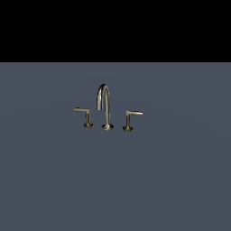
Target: Turn on the faucet by rotating a designated handle.
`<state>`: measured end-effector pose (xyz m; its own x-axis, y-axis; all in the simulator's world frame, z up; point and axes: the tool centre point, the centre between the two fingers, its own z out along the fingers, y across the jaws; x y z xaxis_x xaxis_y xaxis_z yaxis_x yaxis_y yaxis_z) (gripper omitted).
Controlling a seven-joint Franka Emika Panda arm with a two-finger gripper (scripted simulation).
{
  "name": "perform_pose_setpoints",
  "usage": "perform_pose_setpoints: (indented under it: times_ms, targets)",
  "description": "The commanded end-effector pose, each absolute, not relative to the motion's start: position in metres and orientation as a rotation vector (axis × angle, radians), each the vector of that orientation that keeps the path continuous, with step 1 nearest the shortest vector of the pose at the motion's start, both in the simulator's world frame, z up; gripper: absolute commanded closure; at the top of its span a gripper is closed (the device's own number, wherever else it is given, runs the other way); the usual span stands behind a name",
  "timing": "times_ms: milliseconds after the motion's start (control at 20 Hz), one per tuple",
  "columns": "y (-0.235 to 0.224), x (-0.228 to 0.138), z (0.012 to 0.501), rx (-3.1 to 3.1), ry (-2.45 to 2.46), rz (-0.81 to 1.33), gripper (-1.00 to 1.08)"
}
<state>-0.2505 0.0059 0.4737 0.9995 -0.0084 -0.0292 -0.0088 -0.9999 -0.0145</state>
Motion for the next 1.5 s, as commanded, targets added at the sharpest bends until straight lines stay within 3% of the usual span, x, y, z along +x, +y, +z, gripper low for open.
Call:
perform_pose_setpoints:
  times_ms: [0, 900, 1450]
  targets:
    - [0.006, -0.251, 0.474, -3.127, 0.013, 0.046, 1.08]
    - [0.005, -0.239, 0.484, -3.104, 0.067, -0.011, 1.08]
    - [0.016, -0.201, 0.475, -3.03, 0.238, 0.024, 1.08]
